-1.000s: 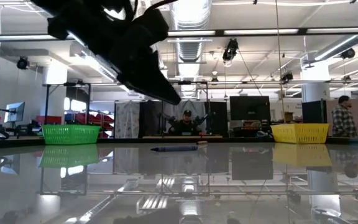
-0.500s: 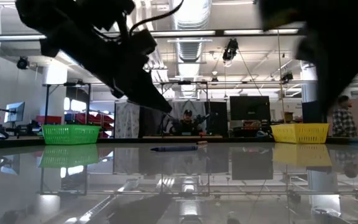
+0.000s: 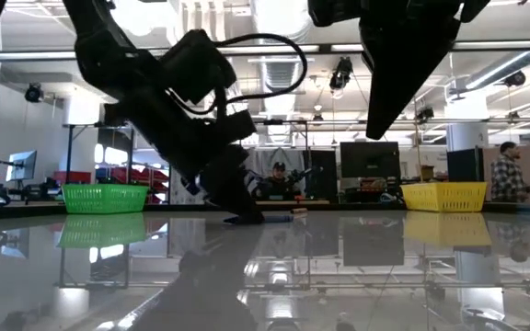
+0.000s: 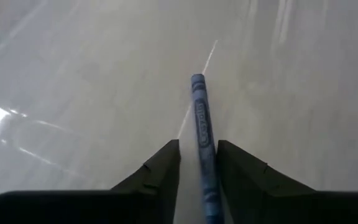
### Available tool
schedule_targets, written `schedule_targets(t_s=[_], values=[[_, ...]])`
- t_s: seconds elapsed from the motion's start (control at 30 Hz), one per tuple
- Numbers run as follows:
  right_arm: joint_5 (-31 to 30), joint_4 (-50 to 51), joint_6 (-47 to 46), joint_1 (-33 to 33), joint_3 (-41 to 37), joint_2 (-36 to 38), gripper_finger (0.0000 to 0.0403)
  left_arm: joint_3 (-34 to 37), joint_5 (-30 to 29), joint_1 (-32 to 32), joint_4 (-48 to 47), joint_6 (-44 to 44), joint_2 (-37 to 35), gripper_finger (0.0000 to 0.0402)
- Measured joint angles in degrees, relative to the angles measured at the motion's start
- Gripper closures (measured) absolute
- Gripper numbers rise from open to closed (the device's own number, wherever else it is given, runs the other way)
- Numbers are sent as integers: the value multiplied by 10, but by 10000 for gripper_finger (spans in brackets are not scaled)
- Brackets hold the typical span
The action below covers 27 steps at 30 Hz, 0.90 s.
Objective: Sort crayons
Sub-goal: Put the blue crayon into the green basket
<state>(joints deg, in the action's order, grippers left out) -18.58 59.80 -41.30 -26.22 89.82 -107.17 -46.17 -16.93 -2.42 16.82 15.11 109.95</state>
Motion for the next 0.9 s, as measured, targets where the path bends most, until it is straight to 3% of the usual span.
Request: schedule_targets(t_s=[0.13, 0.27, 0.53, 0.73, 0.9], values=[[-17, 3, 19, 0, -4, 0, 335, -3, 38, 18, 4, 10, 16, 352], [-58, 12, 13, -4, -23, 1, 335, -2, 40, 19, 3, 24, 11, 393], [-85, 32, -65, -13, -110, 21, 335, 30, 7, 30, -45, 17, -67, 390], [-86, 6, -153, -13, -198, 46, 335, 51, -58, 73, -134, 16, -156, 395], [-98, -72, -187, -13, -253, 51, 335, 65, -67, 137, -177, -14, -242, 395]])
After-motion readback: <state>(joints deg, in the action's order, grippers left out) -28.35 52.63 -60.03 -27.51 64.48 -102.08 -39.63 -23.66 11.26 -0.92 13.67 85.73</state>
